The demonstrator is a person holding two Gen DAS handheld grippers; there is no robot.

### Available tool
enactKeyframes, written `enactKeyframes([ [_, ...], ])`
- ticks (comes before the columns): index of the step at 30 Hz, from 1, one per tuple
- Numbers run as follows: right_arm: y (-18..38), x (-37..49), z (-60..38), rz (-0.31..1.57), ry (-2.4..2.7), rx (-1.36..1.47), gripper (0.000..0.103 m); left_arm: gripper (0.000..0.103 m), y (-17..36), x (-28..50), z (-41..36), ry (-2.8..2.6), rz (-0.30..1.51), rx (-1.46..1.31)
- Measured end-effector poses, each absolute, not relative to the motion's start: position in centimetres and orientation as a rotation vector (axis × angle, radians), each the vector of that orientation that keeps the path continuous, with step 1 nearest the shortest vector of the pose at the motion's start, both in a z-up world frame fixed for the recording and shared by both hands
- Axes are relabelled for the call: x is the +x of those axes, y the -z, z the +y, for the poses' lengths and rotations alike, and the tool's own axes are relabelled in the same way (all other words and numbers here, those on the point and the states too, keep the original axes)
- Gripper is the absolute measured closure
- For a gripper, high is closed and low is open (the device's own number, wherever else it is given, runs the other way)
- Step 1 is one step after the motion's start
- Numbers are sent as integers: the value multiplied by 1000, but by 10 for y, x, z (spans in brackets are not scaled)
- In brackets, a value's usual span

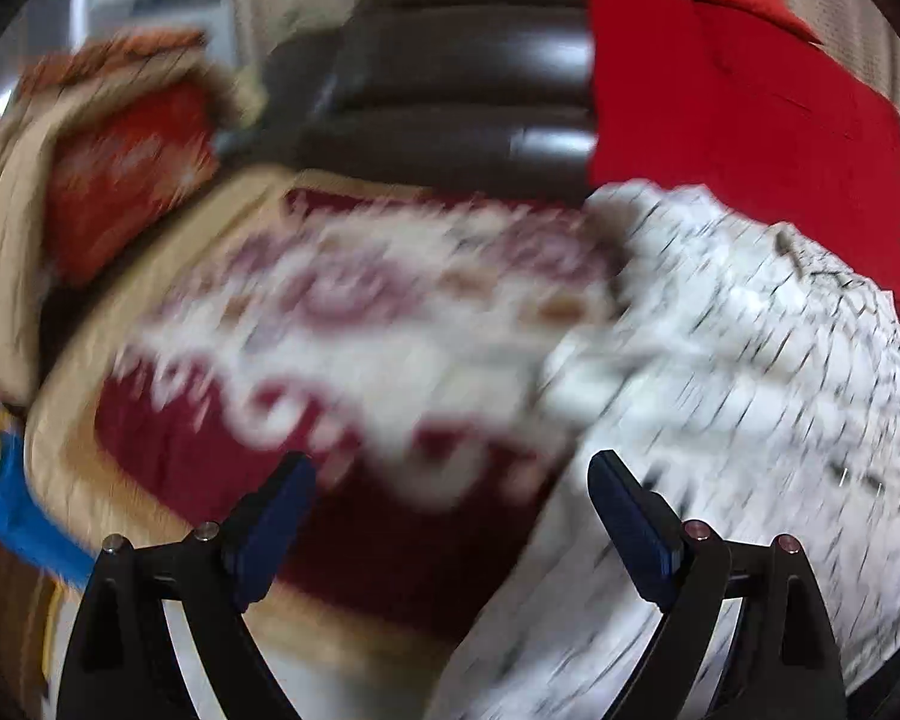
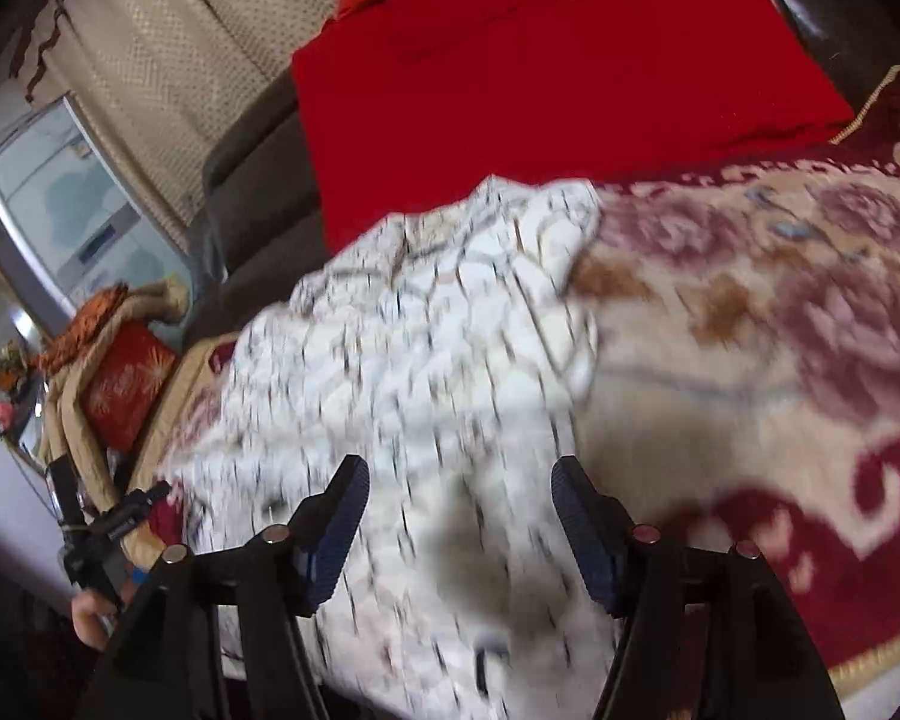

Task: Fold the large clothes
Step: 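Grasp the coat hem with both tools and lift it toward the collar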

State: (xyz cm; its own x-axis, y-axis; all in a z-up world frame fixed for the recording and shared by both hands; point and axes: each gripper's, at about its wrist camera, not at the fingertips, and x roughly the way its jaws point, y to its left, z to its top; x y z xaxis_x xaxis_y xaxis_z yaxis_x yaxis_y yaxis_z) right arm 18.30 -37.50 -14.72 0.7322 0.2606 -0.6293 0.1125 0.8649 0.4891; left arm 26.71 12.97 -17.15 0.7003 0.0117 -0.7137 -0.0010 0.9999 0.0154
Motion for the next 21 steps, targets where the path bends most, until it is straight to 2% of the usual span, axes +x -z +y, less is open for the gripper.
enactKeyframes([
  [3,160,156,-369,816,-95,511,36,11,197,248,151,-3,890,-25],
  [9,185,118,-359,968,-101,512,35,11,229,227,143,91,989,100],
  [13,196,102,-356,1052,-80,505,35,39,250,224,136,150,1064,147],
  [14,200,100,-356,1075,-74,503,35,40,253,223,135,158,1073,148],
  [18,223,96,-354,1194,-28,521,31,38,265,225,128,178,1130,183],
  [20,235,93,-349,1237,-28,550,31,22,271,229,126,161,1162,192],
  [21,242,93,-344,1260,-24,549,31,20,273,232,124,155,1171,197],
])
